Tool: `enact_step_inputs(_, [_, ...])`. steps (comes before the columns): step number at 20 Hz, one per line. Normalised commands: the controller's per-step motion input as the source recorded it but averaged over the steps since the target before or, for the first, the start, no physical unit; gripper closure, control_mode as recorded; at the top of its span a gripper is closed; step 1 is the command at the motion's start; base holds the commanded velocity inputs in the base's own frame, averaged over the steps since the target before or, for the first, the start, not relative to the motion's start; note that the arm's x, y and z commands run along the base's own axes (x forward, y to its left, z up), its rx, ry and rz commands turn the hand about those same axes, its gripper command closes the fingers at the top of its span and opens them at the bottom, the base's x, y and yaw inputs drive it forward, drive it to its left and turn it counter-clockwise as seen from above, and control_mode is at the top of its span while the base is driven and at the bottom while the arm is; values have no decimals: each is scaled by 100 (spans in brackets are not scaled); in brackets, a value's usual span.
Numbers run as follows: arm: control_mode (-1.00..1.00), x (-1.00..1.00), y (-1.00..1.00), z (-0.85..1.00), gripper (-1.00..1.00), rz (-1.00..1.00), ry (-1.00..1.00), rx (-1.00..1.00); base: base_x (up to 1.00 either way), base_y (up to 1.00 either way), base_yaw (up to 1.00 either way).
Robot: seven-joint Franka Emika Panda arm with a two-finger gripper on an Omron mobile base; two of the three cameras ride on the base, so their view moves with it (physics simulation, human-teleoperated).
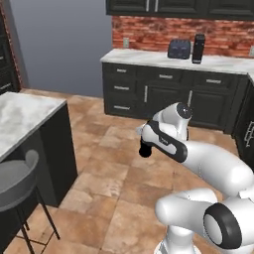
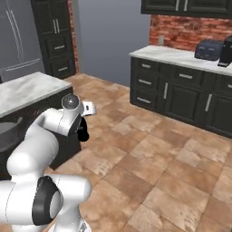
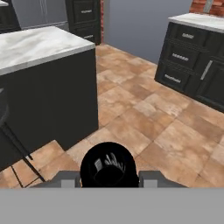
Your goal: Place the large bottle from the dining counter next to the other large bottle outside the sink, and place the small bottle from the dining counter next to the other small bottle inside the sink.
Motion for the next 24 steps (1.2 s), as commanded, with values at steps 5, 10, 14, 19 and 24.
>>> enact_step_inputs(5, [100, 0, 0, 0, 100, 0, 0, 0, 22, -3, -37])
enact_step_inputs(10, [100, 0, 0, 0, 100, 0, 0, 0, 36, 1, -34])
enact_step_inputs(14, [100, 0, 0, 0, 100, 0, 0, 0, 61, 8, -33])
enact_step_inputs(19, [100, 0, 0, 0, 100, 0, 0, 0, 63, 14, -32])
enact_step_inputs(24, [100, 0, 0, 0, 100, 0, 0, 0, 51, 29, -35])
